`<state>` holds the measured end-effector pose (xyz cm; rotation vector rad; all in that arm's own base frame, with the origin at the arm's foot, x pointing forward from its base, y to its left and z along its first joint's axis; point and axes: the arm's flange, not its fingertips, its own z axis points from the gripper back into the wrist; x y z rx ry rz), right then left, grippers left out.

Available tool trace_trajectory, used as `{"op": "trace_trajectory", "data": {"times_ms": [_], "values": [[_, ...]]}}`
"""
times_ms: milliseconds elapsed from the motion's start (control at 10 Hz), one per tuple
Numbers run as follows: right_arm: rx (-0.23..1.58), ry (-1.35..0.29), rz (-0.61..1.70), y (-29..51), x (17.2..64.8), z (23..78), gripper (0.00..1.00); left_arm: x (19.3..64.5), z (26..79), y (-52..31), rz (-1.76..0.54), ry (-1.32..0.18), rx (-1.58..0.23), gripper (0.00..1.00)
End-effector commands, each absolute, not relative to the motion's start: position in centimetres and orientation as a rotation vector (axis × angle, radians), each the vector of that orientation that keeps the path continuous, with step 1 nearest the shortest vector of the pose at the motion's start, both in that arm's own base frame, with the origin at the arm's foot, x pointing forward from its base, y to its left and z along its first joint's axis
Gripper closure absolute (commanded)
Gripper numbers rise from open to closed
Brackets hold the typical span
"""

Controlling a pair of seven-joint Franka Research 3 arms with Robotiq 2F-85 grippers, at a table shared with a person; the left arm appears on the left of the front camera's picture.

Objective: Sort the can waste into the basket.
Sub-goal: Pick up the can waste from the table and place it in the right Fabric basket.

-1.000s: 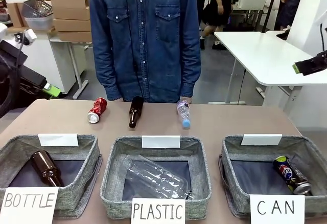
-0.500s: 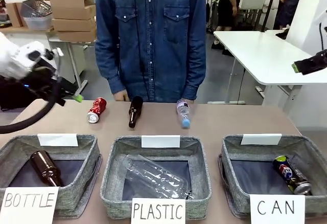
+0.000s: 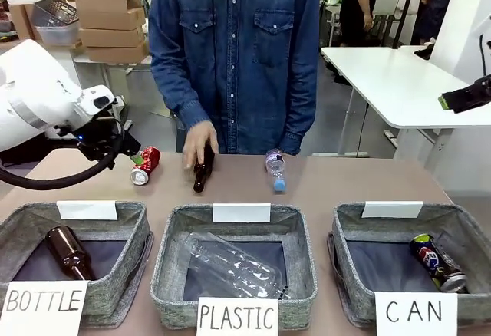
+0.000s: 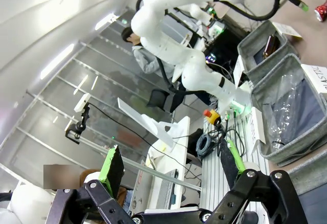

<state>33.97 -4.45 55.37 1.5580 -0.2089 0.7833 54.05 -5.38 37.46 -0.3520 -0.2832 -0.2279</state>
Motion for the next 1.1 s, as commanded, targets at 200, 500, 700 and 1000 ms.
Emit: {"op": "trace_trajectory", "data": {"times_ms": [200, 500, 700, 1000], "values": [[1.546, -0.208, 0.811, -5.0, 34.0, 55.5, 0.00, 46.5, 44.6, 13.2, -0.208, -0.399, -0.883, 0.00], [1.546, -0.208, 0.811, -5.0, 34.0, 55.5, 0.00, 42.5, 42.6, 21.0, -0.071, -0.454, -1.073, 0.00], [1.546, -0.208, 0.811, -5.0, 34.0, 55.5, 0.00, 42.0, 40.5, 23.3, -0.018, -0.444, -1.229, 0.00], [1.546, -0.208, 0.811, -5.0, 34.0, 55.5, 0.00, 39.9, 40.4, 23.6, -0.007, -0.430, -1.153, 0.00]]}}
